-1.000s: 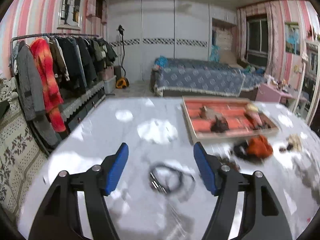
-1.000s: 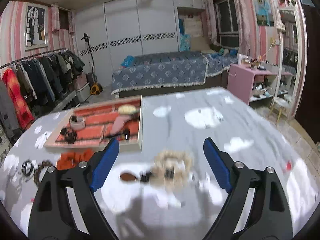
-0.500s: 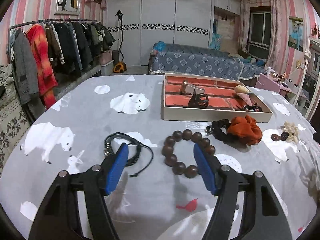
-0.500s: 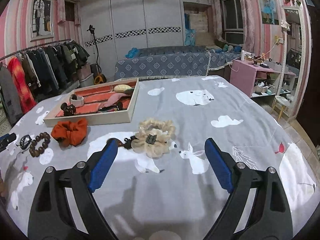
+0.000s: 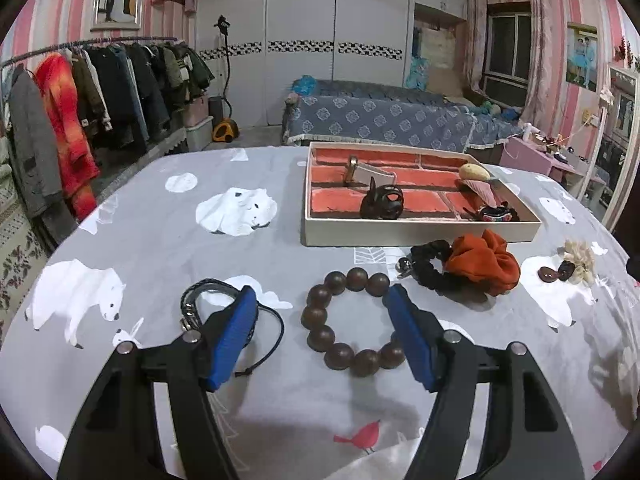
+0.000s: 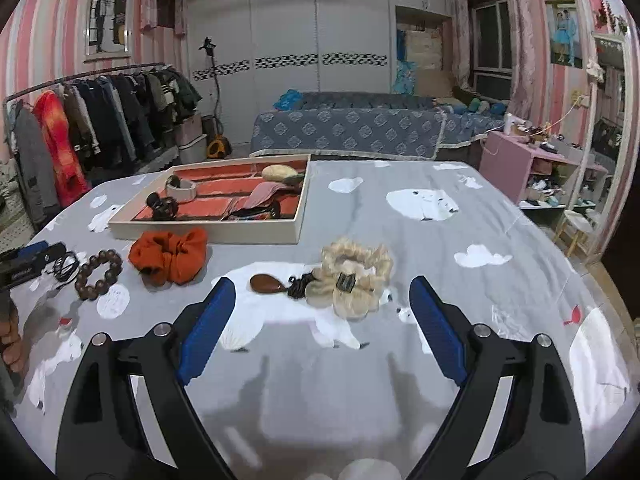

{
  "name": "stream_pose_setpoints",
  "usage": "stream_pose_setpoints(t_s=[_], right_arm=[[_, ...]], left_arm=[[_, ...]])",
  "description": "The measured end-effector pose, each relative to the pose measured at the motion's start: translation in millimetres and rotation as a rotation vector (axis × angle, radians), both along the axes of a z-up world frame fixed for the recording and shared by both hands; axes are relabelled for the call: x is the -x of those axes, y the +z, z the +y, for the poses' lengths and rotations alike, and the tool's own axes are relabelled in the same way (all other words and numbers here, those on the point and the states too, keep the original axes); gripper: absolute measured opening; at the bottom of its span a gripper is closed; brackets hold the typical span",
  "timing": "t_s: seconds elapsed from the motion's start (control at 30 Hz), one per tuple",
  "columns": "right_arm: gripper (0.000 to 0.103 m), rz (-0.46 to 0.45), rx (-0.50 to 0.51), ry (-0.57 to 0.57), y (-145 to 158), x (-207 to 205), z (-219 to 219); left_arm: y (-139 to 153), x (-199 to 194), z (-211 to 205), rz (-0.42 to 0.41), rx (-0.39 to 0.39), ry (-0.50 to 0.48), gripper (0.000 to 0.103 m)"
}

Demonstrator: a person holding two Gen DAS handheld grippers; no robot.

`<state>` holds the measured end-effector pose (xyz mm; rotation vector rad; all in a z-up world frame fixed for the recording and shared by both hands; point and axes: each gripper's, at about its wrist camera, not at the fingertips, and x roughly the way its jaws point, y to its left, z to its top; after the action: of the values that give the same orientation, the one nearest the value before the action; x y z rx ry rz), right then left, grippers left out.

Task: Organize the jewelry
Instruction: 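Withdraw both tools from the box back over the table, then close the left tool on the wooden bead bracelet while the right tool grasps the orange scrunchie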

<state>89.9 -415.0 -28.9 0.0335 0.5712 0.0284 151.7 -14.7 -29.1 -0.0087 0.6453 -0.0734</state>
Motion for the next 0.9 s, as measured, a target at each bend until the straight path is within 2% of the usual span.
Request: stream_pose_setpoints(t_s=[0.1, 0.2, 0.37, 0.57, 0.67, 0.9], right_arm=[[0.087, -0.009, 0.009, -0.010, 8, -2, 7], [0.087, -0.005, 0.014, -0.005, 13, -9, 14], [0.087, 0.005, 0.015, 0.040, 18, -27, 33], [0.087, 0.029, 0.010, 0.025, 13, -44, 34], [0.087, 0.042, -0.003, 0.041, 8, -48, 40], [0.087, 0.064, -0.009, 0.054, 0, -53, 44]], left_arm=[[1, -4, -4, 0.021, 0.007, -0.034, 0.067], [12, -6, -18, -0.018, -0.034, -0.070, 0.067], [18, -14, -15, -0.032, -0.005, -0.060, 0.067], [3, -24, -4, 0.018, -0.011, -0.030, 0.067], [-9, -33, -3, 0.067, -0.011, -0.036, 0.067], [-25, -48, -10, 0.109, -0.039, -0.056, 0.067]])
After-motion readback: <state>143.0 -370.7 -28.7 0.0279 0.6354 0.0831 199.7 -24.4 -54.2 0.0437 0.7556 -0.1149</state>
